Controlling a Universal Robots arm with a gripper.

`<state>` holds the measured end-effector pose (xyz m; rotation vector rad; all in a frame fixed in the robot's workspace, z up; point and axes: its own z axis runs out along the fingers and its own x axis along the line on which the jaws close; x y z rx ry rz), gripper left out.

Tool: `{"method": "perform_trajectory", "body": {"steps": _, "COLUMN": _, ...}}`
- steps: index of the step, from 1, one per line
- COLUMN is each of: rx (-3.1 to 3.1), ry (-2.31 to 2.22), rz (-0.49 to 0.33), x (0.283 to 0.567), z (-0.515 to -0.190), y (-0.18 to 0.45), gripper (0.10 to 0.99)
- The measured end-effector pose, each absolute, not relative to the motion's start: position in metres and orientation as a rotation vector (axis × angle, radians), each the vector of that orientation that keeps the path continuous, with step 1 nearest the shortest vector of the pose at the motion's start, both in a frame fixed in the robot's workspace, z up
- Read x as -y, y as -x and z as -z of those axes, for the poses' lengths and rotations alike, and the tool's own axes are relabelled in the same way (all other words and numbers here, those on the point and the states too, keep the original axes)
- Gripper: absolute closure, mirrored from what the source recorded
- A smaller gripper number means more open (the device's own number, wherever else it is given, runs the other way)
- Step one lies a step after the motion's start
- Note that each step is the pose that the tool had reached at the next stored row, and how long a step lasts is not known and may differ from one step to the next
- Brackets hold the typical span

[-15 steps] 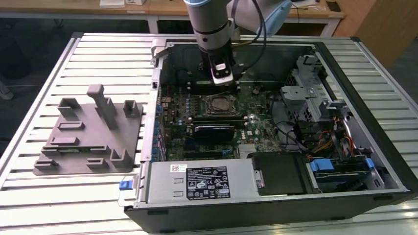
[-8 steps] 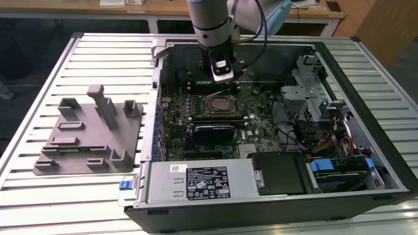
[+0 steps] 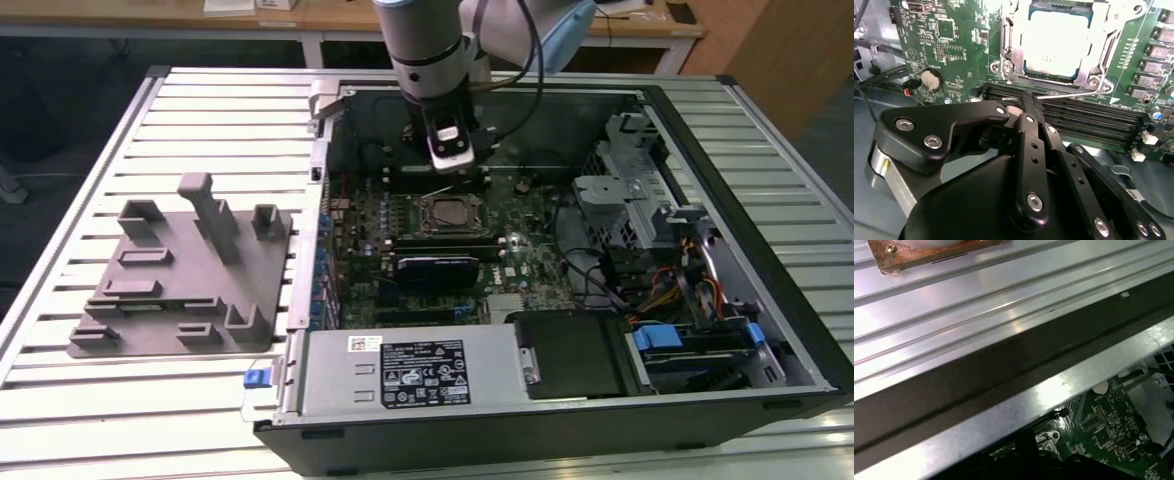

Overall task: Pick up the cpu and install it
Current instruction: 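Install the first cpu locking lever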

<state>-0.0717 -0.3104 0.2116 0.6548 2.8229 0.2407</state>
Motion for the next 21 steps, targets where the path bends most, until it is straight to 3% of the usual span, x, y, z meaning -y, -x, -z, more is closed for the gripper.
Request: {"method": "perform_trajectory", "body": {"steps": 21, "rx": -2.836, "ry": -0.598, "rz": -0.239, "x": 0.312, "z": -0.2, "y": 0.071, "gripper": 0.98}}
